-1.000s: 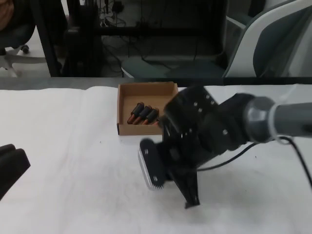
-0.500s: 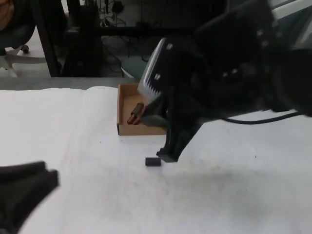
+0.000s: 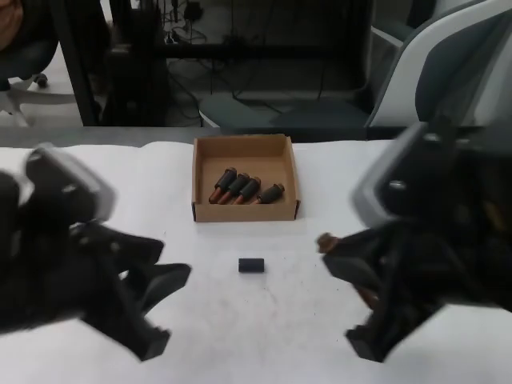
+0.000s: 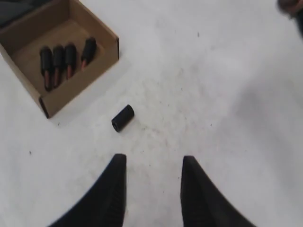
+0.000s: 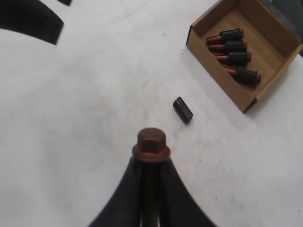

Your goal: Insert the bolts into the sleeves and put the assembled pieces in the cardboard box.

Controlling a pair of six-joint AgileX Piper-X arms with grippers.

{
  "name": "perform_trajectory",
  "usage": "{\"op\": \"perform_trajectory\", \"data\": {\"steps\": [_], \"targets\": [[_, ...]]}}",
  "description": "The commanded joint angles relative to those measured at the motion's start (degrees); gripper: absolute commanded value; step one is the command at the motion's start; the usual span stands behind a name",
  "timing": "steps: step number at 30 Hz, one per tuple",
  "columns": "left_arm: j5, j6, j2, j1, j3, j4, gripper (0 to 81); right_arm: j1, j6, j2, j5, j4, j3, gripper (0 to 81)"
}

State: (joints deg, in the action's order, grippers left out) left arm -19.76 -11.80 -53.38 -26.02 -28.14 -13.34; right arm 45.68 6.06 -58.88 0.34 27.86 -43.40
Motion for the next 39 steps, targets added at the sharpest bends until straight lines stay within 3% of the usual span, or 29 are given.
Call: {"op": "perform_trajectory", "data": {"steps": [1, 3, 7, 9, 16, 20, 29, 39], "targets": [[-1.25, -6.56, -7.33, 0.17, -5.35, -3.33, 39.6, 0.21, -3.65, 5.39, 1.14, -0.71, 2.85, 0.6], [-1.25, -11.81, -13.03, 0.17, -9.7, -8.08, 44.2, 0.21, -5.42, 7.94, 1.7, -0.71, 3.96, 0.6], [-0.54, -21.0, -23.53, 0.17, -18.39, -17.89, 62.9, 0.21, -6.63, 10.87, 1.98, -0.71, 5.25, 0.6], [0.94, -25.58, -27.41, 0.17, -22.27, -20.18, 65.9, 0.21, -6.62, 11.13, 1.98, -0.82, 5.23, 0.6], [3.82, -40.58, -36.61, 0.17, -30.9, -20.31, 60.5, 0.21, -6.62, 11.11, 1.87, -0.91, 5.23, 0.6], [-0.33, -50.01, -39.18, 0.17, -32.35, -17.21, 60.5, 0.21, -6.62, 11.11, 1.87, -0.91, 5.23, 0.6], [-2.53, -52.97, -44.41, 0.03, -32.33, -13.42, 60.5, 0.11, -6.62, 11.11, -1.68, -0.91, 5.23, 0.6], [1.73, -55.5, -49.02, -2.29, -33.55, -9.99, 60.5, 0.11, -6.62, 11.11, -4.47, -1.17, 5.23, 0.6]]}}
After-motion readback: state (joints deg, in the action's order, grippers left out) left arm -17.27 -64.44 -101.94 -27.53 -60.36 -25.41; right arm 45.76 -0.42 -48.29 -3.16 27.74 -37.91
